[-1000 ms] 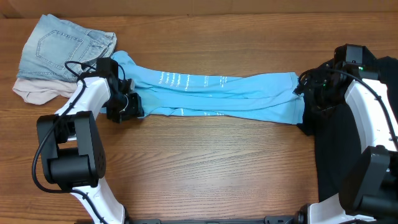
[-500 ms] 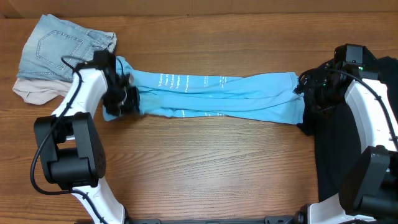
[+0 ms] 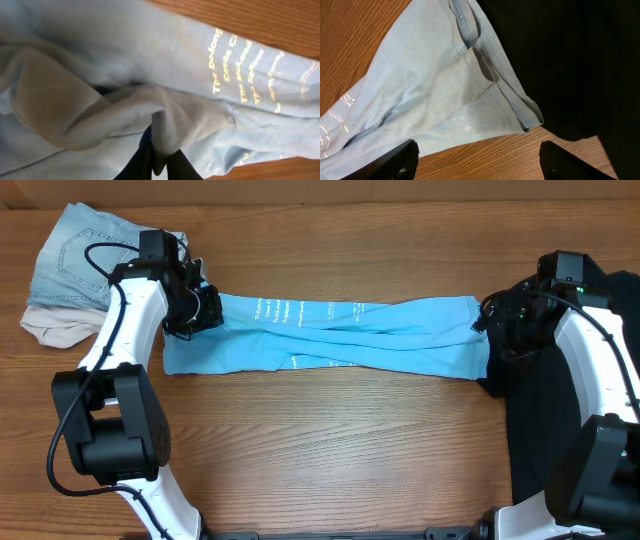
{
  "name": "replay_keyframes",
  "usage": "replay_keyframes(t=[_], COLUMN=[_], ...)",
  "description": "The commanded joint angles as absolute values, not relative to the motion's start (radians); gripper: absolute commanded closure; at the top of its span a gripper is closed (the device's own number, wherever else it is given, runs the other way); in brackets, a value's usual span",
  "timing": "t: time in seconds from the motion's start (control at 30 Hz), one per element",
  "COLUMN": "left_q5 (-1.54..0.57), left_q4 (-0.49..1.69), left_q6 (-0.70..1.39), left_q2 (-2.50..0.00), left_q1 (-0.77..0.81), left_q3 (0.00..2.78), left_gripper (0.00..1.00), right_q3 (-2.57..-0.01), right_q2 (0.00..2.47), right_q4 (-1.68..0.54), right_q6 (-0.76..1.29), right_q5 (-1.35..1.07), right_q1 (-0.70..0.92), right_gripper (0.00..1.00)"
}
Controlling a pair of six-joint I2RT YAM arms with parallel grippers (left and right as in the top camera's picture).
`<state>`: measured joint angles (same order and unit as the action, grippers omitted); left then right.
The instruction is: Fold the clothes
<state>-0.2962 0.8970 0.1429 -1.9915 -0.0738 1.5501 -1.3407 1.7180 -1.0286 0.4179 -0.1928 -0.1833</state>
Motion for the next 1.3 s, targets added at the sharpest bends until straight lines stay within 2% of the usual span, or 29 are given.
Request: replay_keyframes(t=[0.0, 0.07, 0.1, 0.13, 0.17, 0.2, 0.27, 0.33, 0.4, 0.43, 0.47, 0.53, 0.63, 0.7, 0.73, 0.87, 0.93, 0.97, 1.0, 1.07, 1.17, 1.27], left_q5=[-0.304, -0.305, -0.305, -0.305, -0.302, -0.299, -0.301, -0.3, -0.296, -0.285, -0.267, -0.236, -0.183, -0.086, -0.051, -0.041, -0.046, -0.049, -0.049, -0.055, -0.204, -0.305], left_q4=[0.88, 0.844, 0.827, 0.812, 0.804, 0.802, 0.81, 0.854, 0.91, 0.945, 0.985, 1.048, 1.114, 1.125, 1.121, 1.094, 1.093, 1.092, 1.09, 1.061, 0.973, 0.922], left_q6=[0.127, 0.136, 0.145, 0.152, 0.151, 0.15, 0.143, 0.126, 0.118, 0.119, 0.118, 0.114, 0.093, 0.135, 0.173, 0.226, 0.244, 0.244, 0.243, 0.239, 0.194, 0.176], left_q2=[-1.969, -1.969, -1.969, -1.969, -1.969, -1.969, -1.969, -1.969, -1.969, -1.969, -1.969, -1.969, -1.969, -1.969, -1.969, -1.969, -1.969, -1.969, -1.969, -1.969, -1.969, -1.969], left_q1=[-0.059, -0.057, -0.056, -0.056, -0.056, -0.057, -0.065, -0.073, -0.075, -0.075, -0.075, -0.073, -0.065, -0.065, -0.068, -0.105, -0.141, -0.16, -0.18, -0.218, -0.255, -0.262], left_q3=[1.566, 1.566, 1.566, 1.566, 1.566, 1.567, 1.567, 1.567, 1.566, 1.566, 1.566, 1.564, 1.534, 1.489, 1.462, 1.409, 1.408, 1.408, 1.407, 1.393, 1.367, 1.363], left_gripper=[0.96, 0.96, 0.9, 0.64, 0.3, 0.18, 0.3, 0.68, 0.87, 0.9, 0.89, 0.71, 0.52, 0.49, 0.44, 0.27, 0.23, 0.29, 0.42, 0.62, 0.93, 0.96], right_q3=[-1.348, -1.348, -1.348, -1.348, -1.348, -1.348, -1.348, -1.348, -1.348, -1.348, -1.348, -1.348, -1.348, -1.347, -1.347, -1.347, -1.347, -1.347, -1.347, -1.347, -1.347, -1.347], right_q2=[1.72, 1.72, 1.719, 1.719, 1.72, 1.719, 1.72, 1.72, 1.72, 1.72, 1.72, 1.72, 1.72, 1.72, 1.72, 1.731, 1.742, 1.747, 1.753, 1.764, 1.776, 1.779], right_q4=[-1.026, -1.023, -1.022, -1.022, -1.023, -1.025, -1.031, -1.039, -1.044, -1.044, -1.043, -1.036, -1.014, -1.02, -1.036, -1.106, -1.139, -1.151, -1.159, -1.161, -1.146, -1.135], right_q6=[0.412, 0.412, 0.412, 0.412, 0.412, 0.412, 0.412, 0.412, 0.404, 0.392, 0.389, 0.384, 0.313, 0.272, 0.264, 0.257, 0.256, 0.256, 0.253, 0.252, 0.253, 0.253], right_q5=[-0.18, -0.18, -0.18, -0.18, -0.18, -0.18, -0.18, -0.18, -0.18, -0.18, -0.179, -0.179, -0.178, -0.176, -0.177, -0.181, -0.184, -0.186, -0.189, -0.188, -0.188, -0.195], right_q1=[-0.184, -0.184, -0.184, -0.184, -0.184, -0.184, -0.184, -0.184, -0.184, -0.184, -0.184, -0.184, -0.184, -0.184, -0.184, -0.184, -0.184, -0.184, -0.184, -0.184, -0.184, -0.184], right_gripper=[0.19, 0.19, 0.19, 0.19, 0.19, 0.19, 0.18, 0.18, 0.18, 0.18, 0.16, 0.13, 0.12, 0.08, 0.06, 0.05, 0.04, 0.04, 0.04, 0.04, 0.04, 0.04])
